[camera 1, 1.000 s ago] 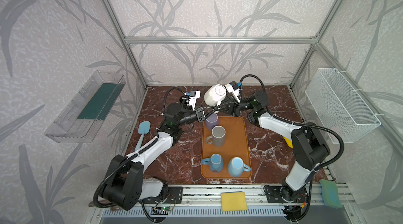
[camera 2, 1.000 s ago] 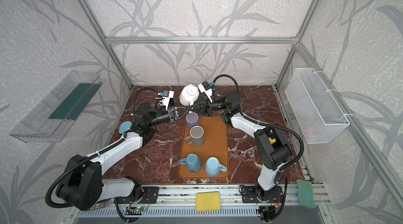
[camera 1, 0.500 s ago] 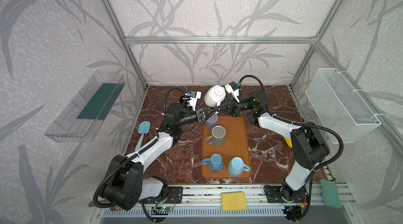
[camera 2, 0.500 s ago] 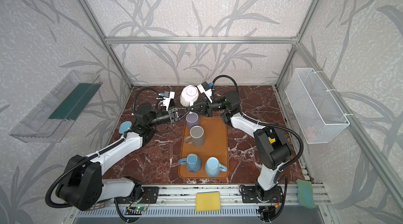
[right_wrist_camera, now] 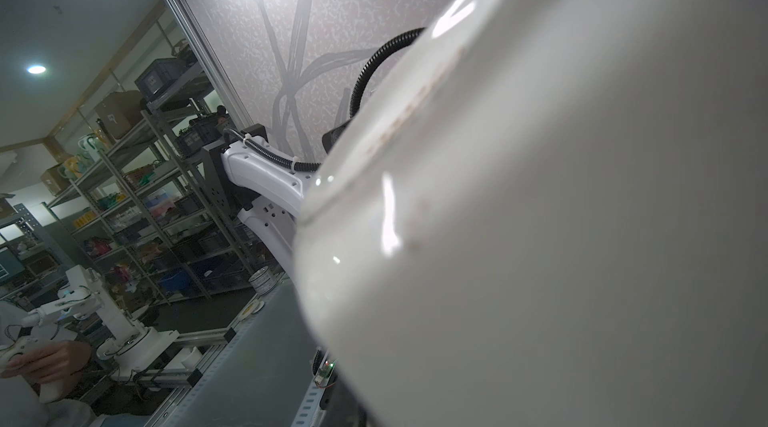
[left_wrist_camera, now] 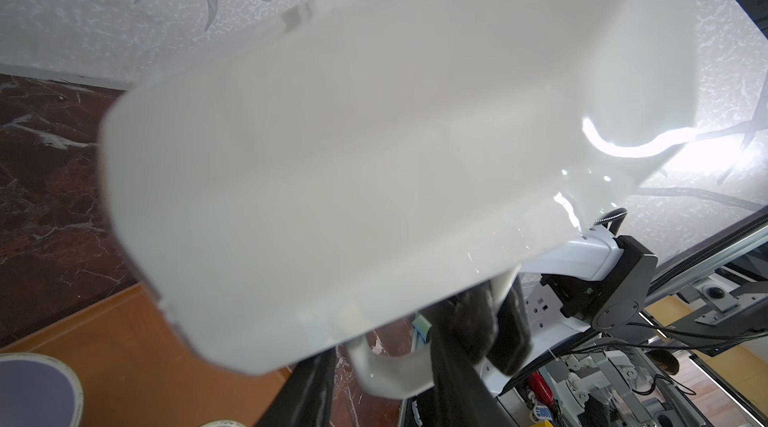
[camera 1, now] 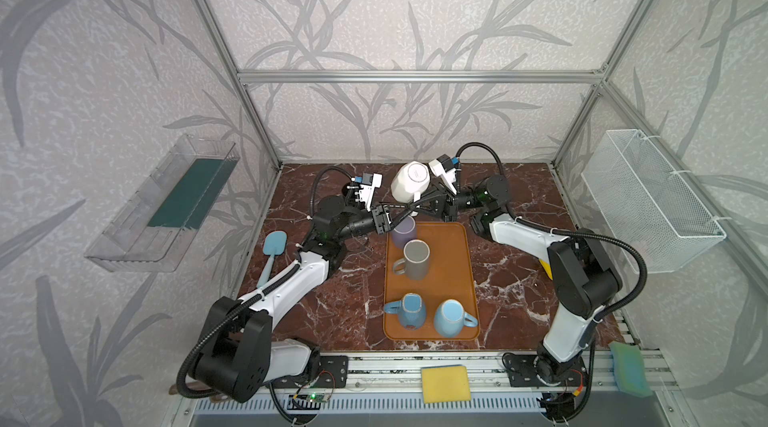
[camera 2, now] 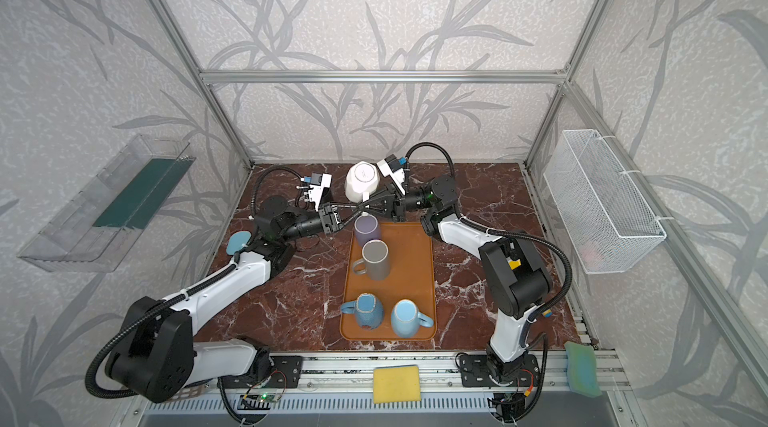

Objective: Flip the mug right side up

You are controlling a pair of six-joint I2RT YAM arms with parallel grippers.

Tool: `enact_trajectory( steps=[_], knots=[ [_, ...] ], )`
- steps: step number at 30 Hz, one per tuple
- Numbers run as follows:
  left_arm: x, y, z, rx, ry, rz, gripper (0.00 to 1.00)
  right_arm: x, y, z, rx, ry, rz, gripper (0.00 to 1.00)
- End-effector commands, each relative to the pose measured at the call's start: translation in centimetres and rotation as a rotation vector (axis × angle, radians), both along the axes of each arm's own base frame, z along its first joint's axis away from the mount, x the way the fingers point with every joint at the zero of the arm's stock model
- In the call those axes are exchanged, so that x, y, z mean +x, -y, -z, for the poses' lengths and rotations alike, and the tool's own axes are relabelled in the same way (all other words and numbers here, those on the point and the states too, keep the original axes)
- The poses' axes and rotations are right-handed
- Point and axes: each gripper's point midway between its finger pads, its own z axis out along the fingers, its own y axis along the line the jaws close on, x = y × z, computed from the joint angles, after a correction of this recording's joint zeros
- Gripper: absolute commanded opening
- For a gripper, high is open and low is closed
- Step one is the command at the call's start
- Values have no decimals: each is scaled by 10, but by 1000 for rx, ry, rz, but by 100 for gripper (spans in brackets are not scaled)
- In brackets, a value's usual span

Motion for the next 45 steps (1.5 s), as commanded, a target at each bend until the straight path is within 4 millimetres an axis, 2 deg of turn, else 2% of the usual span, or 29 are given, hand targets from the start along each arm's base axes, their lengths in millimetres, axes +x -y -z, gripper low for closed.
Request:
enact_trajectory(
  steps=[1, 10, 23, 30, 41, 45],
  knots=[
    [-4, -3, -39, -60, 150, -26, 43, -17, -7, -12, 17, 35, -66, 0],
    [9, -1, -34, -117, 79, -43, 48, -15, -7, -21, 45, 50, -40, 0],
    [15, 5, -56, -332, 67, 69, 48, -16, -9, -28, 62, 60, -36, 0],
    [11, 4, -63, -329, 98, 74, 30, -16, -10, -22, 52, 46, -40, 0],
    [10, 4, -63, -255, 114, 37, 20, -15, -10, -6, 27, 12, -42, 0],
    [17, 3, -49, -150, 76, -27, 13, -15, -9, 1, 14, -2, -45, 0]
  ],
)
